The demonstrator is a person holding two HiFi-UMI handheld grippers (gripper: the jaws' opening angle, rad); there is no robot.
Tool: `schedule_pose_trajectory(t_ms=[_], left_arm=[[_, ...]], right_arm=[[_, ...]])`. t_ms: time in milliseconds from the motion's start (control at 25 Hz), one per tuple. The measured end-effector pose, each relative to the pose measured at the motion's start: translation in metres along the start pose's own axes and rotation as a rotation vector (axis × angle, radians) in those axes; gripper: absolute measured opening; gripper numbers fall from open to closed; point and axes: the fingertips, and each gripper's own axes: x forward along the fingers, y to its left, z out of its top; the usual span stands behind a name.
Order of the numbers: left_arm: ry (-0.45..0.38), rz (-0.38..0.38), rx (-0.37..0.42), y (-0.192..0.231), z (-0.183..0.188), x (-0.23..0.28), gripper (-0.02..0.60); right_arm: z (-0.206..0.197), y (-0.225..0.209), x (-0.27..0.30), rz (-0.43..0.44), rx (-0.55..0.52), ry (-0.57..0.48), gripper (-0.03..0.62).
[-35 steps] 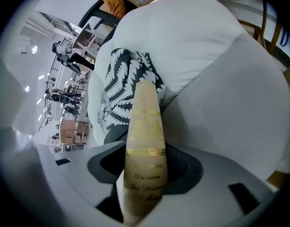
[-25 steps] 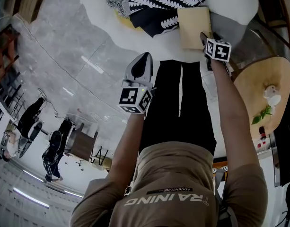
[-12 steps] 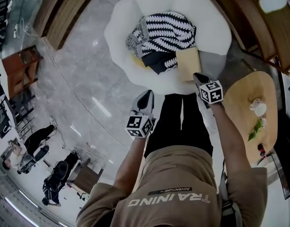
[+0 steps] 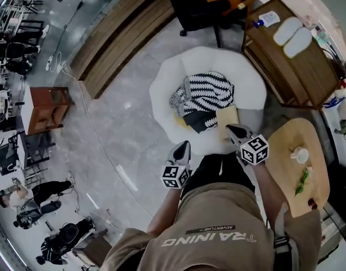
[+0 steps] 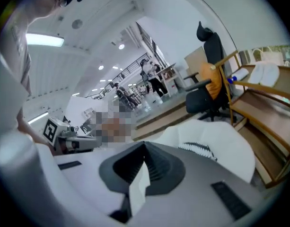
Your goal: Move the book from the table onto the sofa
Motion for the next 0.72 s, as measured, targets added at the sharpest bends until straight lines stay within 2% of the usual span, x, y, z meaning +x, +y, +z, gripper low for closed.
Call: schedule_pose_trajectory(t_ms=[120,240,360,480,600,720], left_arm=[[-0.036,-0.01,0.023,-0.008,0.016,-0.012,-0.008],[-0.073,-0.025,0.024,-0.018,0.04,-0.028,-0.008],[-0.134,-0.056,0.023,-0.027,0.081,-0.036,-0.008],[-0.221,-0.088,0.1,-0.038,0.135,-0.037,-0.008],[-0.311,-0.131,0.156,-0.056,0.196,-0.038,-0.008],[-0.379,-0.16,0.247,-0.077,0.239,-0.042,-0.009]], right_arm=[[0.04,0.025,-0.019,0.017,-0.055,-0.084,0.006],[0.074,0.054,-0.039,0.023,-0.116,-0.117,0.006],[0.121,0.086,-0.054,0.045,-0.254,-0.152,0.006],[0.168,0.105,-0.065,0.054,-0.385,-0.219,0.006],[0.206,0.113,-0.078,0.049,-0.426,-0.288,0.006],[0.222,0.114,-0.088,0.017,-0.445,-0.318,0.006]])
